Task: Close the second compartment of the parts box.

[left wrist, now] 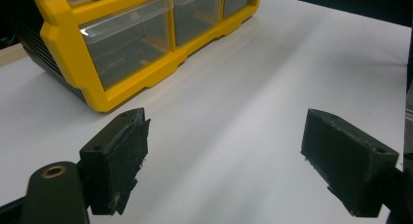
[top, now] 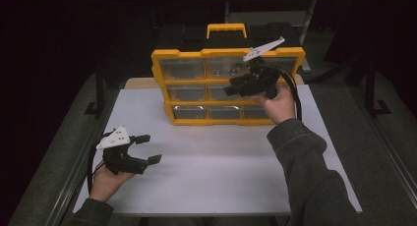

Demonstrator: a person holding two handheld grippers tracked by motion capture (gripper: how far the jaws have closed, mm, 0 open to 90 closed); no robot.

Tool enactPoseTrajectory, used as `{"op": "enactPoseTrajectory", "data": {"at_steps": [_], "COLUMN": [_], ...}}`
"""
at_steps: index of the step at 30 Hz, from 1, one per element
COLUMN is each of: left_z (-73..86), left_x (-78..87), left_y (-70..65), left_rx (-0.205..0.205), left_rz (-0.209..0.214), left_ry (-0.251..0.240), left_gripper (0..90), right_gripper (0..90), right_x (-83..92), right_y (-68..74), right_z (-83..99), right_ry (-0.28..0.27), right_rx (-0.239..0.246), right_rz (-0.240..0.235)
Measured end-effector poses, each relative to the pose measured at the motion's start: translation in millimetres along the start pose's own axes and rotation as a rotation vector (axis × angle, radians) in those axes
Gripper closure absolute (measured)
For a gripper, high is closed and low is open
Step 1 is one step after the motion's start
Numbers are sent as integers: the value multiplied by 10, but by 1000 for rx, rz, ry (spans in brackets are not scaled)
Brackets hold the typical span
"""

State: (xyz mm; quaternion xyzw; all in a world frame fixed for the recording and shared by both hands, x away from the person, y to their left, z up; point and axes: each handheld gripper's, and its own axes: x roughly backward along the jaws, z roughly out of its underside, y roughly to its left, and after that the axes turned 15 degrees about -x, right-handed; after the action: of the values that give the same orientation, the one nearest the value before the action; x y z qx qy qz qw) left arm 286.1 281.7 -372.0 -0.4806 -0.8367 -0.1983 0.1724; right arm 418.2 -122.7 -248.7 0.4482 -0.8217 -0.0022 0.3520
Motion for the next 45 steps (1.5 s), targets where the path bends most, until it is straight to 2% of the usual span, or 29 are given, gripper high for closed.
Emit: {"op": "enactPoseTrajectory", "data": {"at_steps": [7,13,25,29,31,37,45], "left_z": [1,6,7,5,3,16,23], "left_x": [-7,-27,-30,-37,-40,-57,-72], "left_y": [3,1,-8,-17,-15,-23,-30], "left_rx": [-10,3,-3,0,-16,-3,-17], "left_rz": [5,7,10,8,10,14,18], "left_ry": [12,13,25,18,26,22,31], "left_gripper": [170,170,170,170,170,170,170], "right_gripper": [475,450,413,390,383,354,311], "right_x": [15,23,91,140,144,160,179], "right_y": [-47,-87,-86,-89,-100,-130,-158], "right_z": [136,253,480,617,678,865,1045], "right_ry": [-8,-11,-23,-40,-39,-47,-51], "right_rx": [-5,-11,-18,-27,-30,-39,-57], "right_rz": [8,14,24,22,19,30,39]}}
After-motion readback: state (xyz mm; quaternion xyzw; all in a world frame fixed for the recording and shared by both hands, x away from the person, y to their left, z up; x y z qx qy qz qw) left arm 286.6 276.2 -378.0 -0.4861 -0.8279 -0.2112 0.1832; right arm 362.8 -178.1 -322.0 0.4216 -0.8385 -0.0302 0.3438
